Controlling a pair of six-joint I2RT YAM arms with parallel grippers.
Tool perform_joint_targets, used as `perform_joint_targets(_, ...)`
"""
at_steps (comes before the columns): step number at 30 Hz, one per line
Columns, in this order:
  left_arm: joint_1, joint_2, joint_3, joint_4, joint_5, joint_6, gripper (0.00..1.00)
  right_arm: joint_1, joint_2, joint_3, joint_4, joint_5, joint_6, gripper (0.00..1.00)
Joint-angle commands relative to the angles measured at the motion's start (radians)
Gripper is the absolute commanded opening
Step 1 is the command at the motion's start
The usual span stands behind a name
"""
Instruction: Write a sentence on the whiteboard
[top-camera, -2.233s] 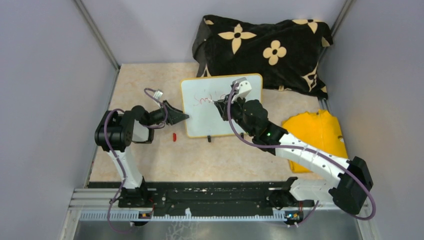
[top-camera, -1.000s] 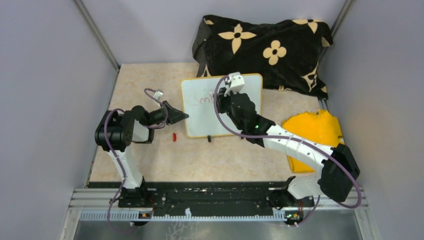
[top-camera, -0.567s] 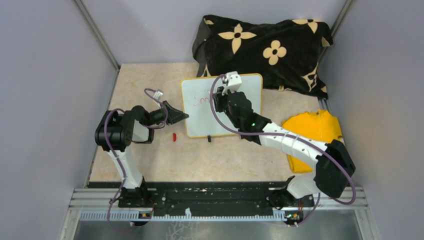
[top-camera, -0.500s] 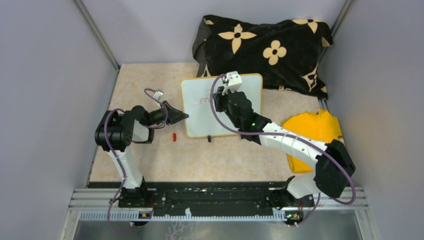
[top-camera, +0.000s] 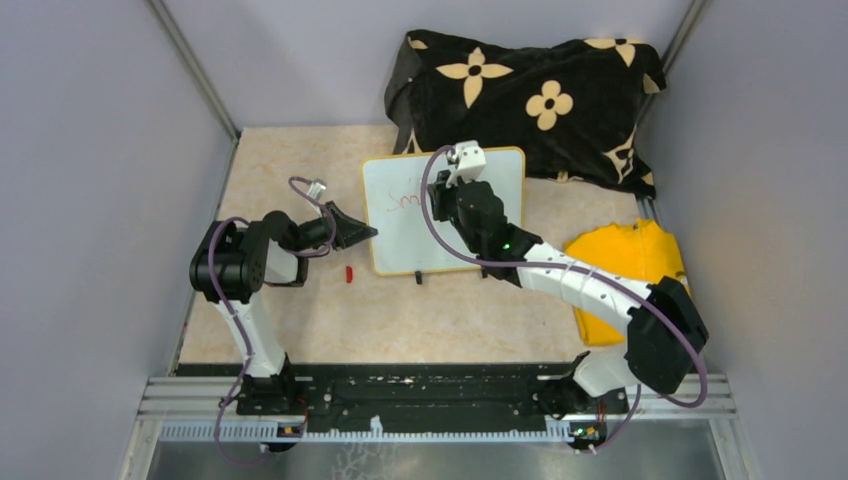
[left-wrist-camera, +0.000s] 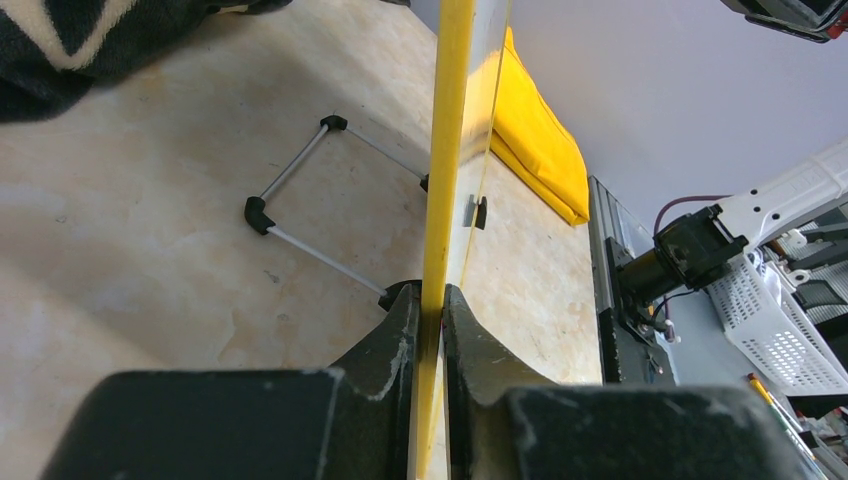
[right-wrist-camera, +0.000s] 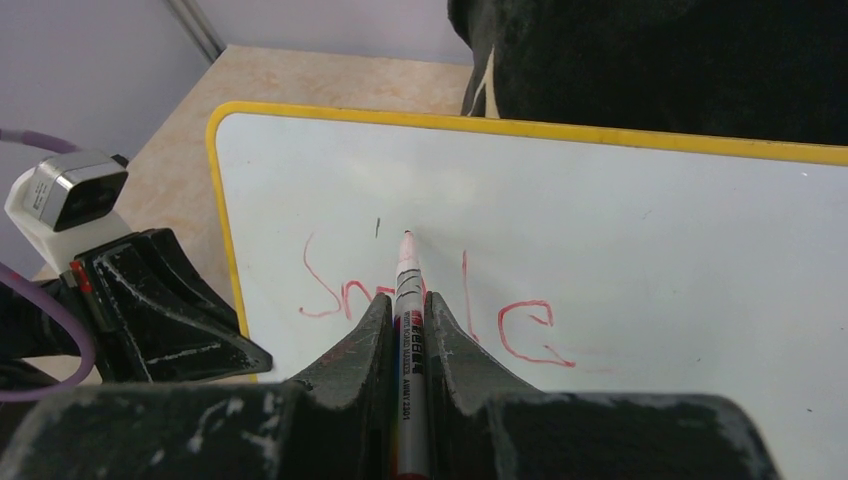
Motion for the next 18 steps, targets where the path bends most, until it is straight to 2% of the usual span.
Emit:
perform_joint_targets(1, -0.007, 0.006, 0.016, 0.078, 0.007, 0.011, 0.13, -0.009, 0.014, 0.047, 0.045, 0.022, 0.009, 0.0)
perform_joint_targets(18, -0.007, 0.004, 0.016, 0.081, 0.001, 0.007, 0.1, -0.015, 0.019, 0.033, 0.013, 0.064, 0.024, 0.0)
